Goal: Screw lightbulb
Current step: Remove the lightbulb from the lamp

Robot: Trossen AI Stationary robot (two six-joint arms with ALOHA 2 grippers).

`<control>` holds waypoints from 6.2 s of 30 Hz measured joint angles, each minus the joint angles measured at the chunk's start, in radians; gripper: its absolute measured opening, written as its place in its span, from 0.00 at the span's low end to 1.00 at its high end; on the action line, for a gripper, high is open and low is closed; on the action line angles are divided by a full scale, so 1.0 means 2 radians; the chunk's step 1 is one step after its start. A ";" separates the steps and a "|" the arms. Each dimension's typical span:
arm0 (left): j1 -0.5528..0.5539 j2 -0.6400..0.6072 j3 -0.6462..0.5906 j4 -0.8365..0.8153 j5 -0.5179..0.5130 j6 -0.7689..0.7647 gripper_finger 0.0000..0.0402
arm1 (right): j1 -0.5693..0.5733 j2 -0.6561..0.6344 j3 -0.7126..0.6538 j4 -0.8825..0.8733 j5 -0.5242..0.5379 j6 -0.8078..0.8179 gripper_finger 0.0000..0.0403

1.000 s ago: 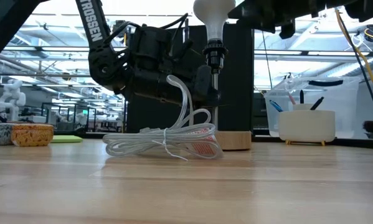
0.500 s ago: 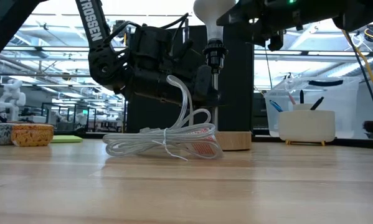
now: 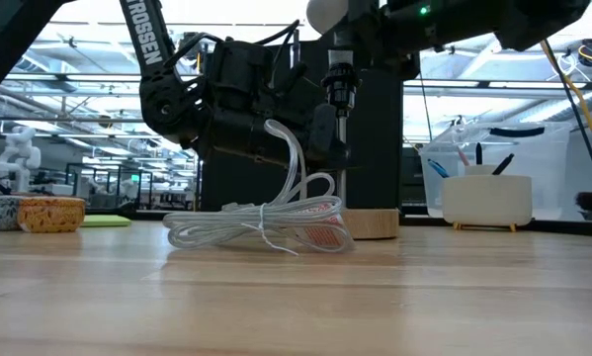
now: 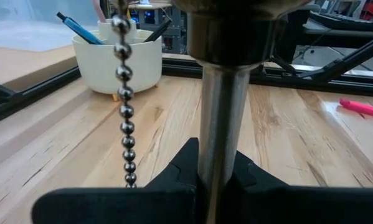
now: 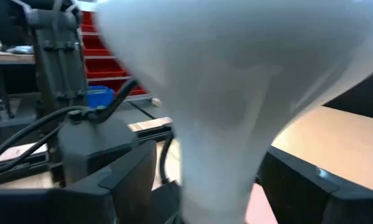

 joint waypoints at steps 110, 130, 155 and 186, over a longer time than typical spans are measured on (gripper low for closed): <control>0.000 0.001 -0.001 -0.021 0.238 0.043 0.06 | -0.169 -0.141 0.000 -0.188 -0.607 -0.047 0.71; -0.001 0.001 -0.001 -0.020 0.228 0.038 0.06 | -0.162 -0.315 0.001 -0.405 -0.462 -0.070 0.71; -0.001 0.001 -0.001 -0.015 0.167 0.026 0.06 | 0.104 -0.272 0.001 -0.429 -0.023 0.022 0.64; -0.008 0.001 -0.001 -0.004 -0.082 -0.015 0.06 | 0.107 0.041 0.001 0.092 0.229 -0.087 0.64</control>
